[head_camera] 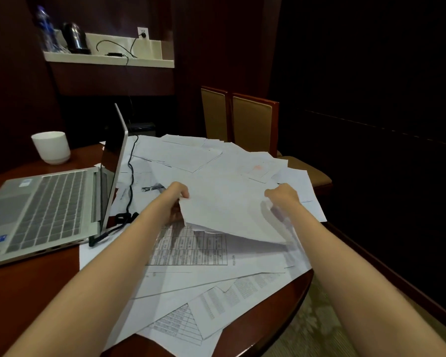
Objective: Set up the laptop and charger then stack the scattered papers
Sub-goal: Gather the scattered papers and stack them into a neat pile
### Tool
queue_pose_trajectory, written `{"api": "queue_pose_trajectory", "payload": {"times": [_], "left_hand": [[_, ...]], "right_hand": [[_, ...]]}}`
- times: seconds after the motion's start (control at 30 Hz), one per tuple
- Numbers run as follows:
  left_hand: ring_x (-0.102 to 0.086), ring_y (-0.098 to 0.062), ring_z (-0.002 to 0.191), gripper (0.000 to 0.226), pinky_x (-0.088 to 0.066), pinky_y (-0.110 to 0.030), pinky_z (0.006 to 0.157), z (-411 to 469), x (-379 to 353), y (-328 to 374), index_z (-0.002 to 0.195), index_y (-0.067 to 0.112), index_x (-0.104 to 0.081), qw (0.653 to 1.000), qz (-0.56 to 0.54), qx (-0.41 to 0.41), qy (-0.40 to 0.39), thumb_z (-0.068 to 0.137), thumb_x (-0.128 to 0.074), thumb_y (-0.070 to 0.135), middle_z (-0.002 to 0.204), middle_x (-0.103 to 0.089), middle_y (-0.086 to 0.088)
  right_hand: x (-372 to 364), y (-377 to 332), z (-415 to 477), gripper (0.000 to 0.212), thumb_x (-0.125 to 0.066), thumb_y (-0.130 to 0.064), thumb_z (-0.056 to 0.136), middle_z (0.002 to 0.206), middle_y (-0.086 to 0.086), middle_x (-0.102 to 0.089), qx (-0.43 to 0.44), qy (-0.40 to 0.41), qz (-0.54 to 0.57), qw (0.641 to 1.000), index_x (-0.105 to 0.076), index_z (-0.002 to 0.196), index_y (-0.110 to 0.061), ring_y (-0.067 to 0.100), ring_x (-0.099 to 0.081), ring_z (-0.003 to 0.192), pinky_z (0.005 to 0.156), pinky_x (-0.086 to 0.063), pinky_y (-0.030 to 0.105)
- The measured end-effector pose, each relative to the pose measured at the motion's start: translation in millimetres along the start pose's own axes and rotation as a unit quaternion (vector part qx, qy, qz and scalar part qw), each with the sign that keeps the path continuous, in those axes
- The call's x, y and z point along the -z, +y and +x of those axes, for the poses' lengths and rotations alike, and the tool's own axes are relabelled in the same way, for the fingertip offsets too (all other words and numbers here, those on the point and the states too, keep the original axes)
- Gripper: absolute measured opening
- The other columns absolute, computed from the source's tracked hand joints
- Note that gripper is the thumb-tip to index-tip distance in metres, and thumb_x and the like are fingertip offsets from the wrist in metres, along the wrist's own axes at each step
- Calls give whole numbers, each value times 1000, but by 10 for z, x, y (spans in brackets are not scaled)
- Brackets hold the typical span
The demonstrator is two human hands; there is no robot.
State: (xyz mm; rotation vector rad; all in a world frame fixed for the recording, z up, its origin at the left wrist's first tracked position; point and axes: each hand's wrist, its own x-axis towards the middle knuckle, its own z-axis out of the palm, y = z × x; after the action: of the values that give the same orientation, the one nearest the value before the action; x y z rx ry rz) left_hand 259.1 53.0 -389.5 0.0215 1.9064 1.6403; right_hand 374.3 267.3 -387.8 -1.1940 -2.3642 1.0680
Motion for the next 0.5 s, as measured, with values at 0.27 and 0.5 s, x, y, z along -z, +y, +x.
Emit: {"api": "queue_pose_trajectory", "payload": {"times": [0.27, 0.5], "left_hand": [[-57, -29, 79, 33, -44, -34, 70, -13, -24, -23, 117, -4, -45, 989, 140, -44, 24, 89, -57, 6, 99, -58, -18], [-53, -30, 104, 30, -38, -29, 85, -183, 73, 346, 117, -11, -56, 970, 201, -133, 14, 91, -52, 3, 128, -53, -24]], "right_hand": [[37, -277, -147, 33, -55, -21, 91, 103, 13, -53, -40, -109, 39, 993, -46, 116, -2, 24, -50, 87, 73, -42, 31], [74, -326, -247, 31, -57, -33, 91, 76, 7, -40, -110, -135, 75, 982, -42, 103, -8, 16, -36, 56, 55, -37, 24]]}}
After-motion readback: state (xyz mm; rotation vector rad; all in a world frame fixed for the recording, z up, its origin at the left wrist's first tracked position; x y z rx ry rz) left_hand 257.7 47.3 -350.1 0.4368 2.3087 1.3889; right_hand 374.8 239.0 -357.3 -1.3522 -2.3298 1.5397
